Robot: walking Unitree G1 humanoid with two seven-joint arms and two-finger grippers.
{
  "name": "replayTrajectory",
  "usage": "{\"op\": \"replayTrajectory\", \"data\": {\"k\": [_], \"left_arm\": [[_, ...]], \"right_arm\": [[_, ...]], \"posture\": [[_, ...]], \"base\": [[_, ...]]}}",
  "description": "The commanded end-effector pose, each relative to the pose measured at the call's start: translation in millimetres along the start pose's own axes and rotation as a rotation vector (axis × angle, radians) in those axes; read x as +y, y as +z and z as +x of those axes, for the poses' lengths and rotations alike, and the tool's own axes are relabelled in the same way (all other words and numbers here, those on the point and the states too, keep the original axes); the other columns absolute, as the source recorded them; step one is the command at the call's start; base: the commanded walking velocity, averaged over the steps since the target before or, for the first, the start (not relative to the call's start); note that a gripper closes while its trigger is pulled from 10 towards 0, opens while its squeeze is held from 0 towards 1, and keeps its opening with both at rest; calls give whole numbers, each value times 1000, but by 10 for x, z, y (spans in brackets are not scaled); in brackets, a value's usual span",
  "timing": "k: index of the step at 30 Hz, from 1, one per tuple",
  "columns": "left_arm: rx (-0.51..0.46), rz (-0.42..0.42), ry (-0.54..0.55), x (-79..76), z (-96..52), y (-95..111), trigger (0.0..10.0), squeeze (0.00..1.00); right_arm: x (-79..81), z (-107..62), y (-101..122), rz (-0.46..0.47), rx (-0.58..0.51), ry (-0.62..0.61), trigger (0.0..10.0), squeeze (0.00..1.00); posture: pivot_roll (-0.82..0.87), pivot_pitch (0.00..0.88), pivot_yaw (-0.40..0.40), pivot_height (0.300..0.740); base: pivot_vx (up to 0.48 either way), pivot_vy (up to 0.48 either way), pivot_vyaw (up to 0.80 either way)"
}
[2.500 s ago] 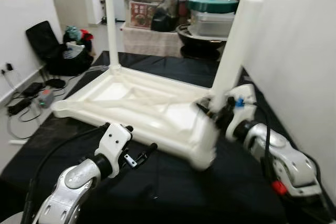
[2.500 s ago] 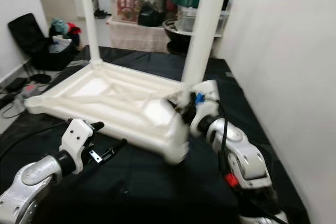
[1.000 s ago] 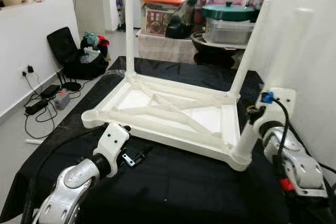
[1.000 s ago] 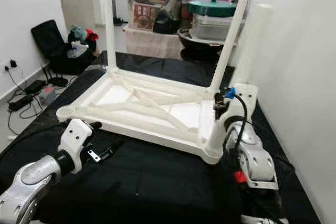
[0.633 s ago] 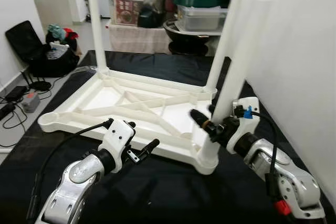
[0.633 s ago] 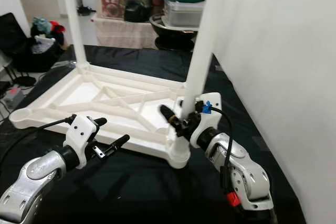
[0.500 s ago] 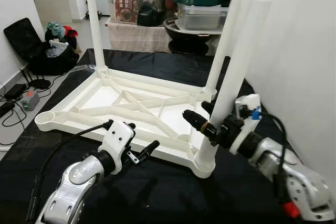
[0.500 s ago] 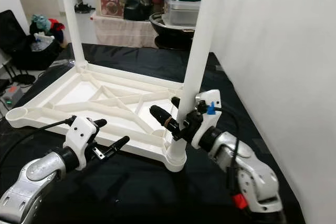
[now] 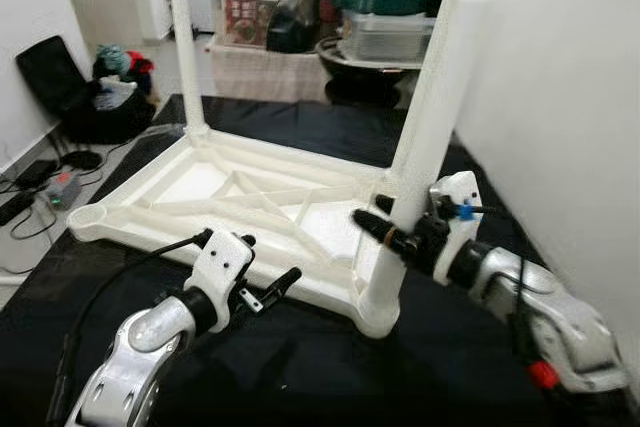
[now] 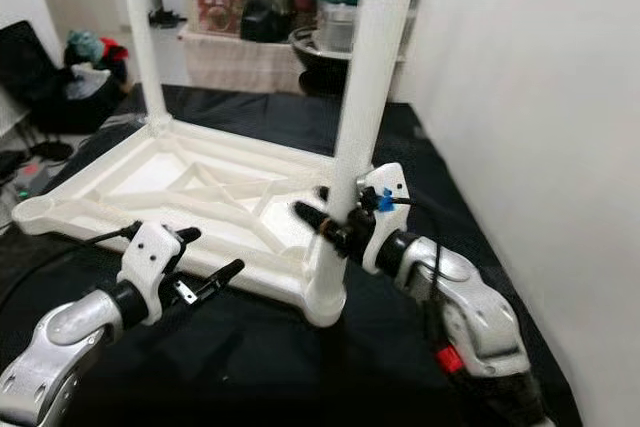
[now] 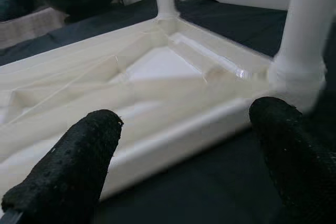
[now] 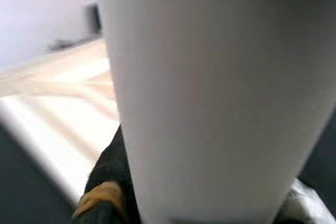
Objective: Building children table
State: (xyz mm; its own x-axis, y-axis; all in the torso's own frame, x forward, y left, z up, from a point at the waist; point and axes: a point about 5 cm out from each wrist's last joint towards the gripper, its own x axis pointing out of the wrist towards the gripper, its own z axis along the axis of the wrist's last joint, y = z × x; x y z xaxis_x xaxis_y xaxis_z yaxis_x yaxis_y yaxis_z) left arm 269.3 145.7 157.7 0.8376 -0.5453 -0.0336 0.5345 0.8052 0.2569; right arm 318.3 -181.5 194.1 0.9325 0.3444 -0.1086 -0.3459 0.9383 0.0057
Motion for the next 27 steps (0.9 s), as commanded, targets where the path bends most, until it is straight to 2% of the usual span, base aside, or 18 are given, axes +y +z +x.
{"op": "replayTrajectory", "data": {"k": [1, 2, 4, 5, 7, 9, 10, 11, 13, 14, 16, 17, 19, 22, 23, 24, 25, 27], "left_arm": [[15, 6, 15, 17, -8, -35, 10000, 0], [15, 6, 15, 17, -8, -35, 10000, 0], [13, 8, 12, 17, 6, -30, 10000, 0], [13, 8, 6, 14, 11, -31, 10000, 0], [14, 8, 2, 12, 13, -32, 10000, 0], [14, 8, 2, 12, 13, -32, 10000, 0], [15, 7, -4, 7, 20, -34, 10000, 0], [12, 7, -9, 0, 35, -28, 10000, 0], [9, 6, -15, -10, 54, -23, 10000, 0], [7, 6, -16, -12, 59, -20, 10000, 0], [7, 6, -16, -12, 59, -20, 10000, 0], [6, 6, -17, -8, 57, -18, 10000, 0], [4, 7, -16, -1, 52, -17, 10000, 0], [4, 4, -16, 0, 45, -16, 10000, 0], [2, 1, -21, -8, 38, -17, 10000, 0], [2, 1, -21, -8, 38, -17, 10000, 0], [1, -2, -31, -25, 32, -18, 10000, 0], [1, -2, -34, -29, 32, -19, 10000, 0]], "right_arm": [[-546, -178, -493, 52, 209, -550, 0, 0], [-546, -178, -493, 52, 209, -550, 0, 0], [-577, -314, -633, 85, 240, -666, 0, 0], [-456, -302, -633, 103, 234, -613, 0, 0], [-373, -287, -623, 116, 227, -575, 0, 0], [-373, -287, -623, 116, 227, -575, 0, 0], [-209, -225, -572, 139, 200, -464, 0, 0], [34, -142, -417, 165, 108, -256, 10000, 0], [363, -108, -202, 198, -10, 55, 10000, 0], [397, -138, -100, 196, -70, 136, 10000, 212], [397, -138, -100, 196, -70, 136, 10000, 212], [384, -162, 1, 210, -140, 178, 10000, 1000], [380, -204, 143, 226, -222, 249, 10000, 1000], [428, -250, 206, 209, -227, 344, 10000, 1000], [470, -314, 255, 193, -227, 435, 10000, 0], [470, -314, 255, 193, -227, 435, 10000, 0], [547, -435, 269, 134, -208, 597, 10000, 0], [571, -477, 239, 96, -189, 655, 10000, 0]], "posture": [[114, 0, -92, 740], [114, 0, -92, 740], [108, 0, -84, 740], [100, 0, -79, 740], [98, 0, -78, 740], [98, 0, -78, 740], [95, 0, -73, 740], [94, 0, -70, 740], [93, 0, -71, 740], [98, 0, -75, 740], [98, 0, -75, 740], [98, 0, -77, 740], [105, 0, -85, 740], [105, 0, -85, 740], [109, 0, -89, 740], [109, 0, -89, 740], [111, 0, -90, 740], [111, 0, -90, 740]], "base": [[0, 0, 0], [0, 0, 0], [0, 0, 0], [0, 0, 0], [0, 0, 0], [0, 0, 0], [0, 0, 0], [0, 0, 0], [0, 0, 0], [0, 0, 0], [0, 0, 0], [0, 0, 0], [0, 0, 0], [0, 0, 0], [0, 0, 0], [0, 0, 0], [0, 0, 0], [0, 0, 0]]}}
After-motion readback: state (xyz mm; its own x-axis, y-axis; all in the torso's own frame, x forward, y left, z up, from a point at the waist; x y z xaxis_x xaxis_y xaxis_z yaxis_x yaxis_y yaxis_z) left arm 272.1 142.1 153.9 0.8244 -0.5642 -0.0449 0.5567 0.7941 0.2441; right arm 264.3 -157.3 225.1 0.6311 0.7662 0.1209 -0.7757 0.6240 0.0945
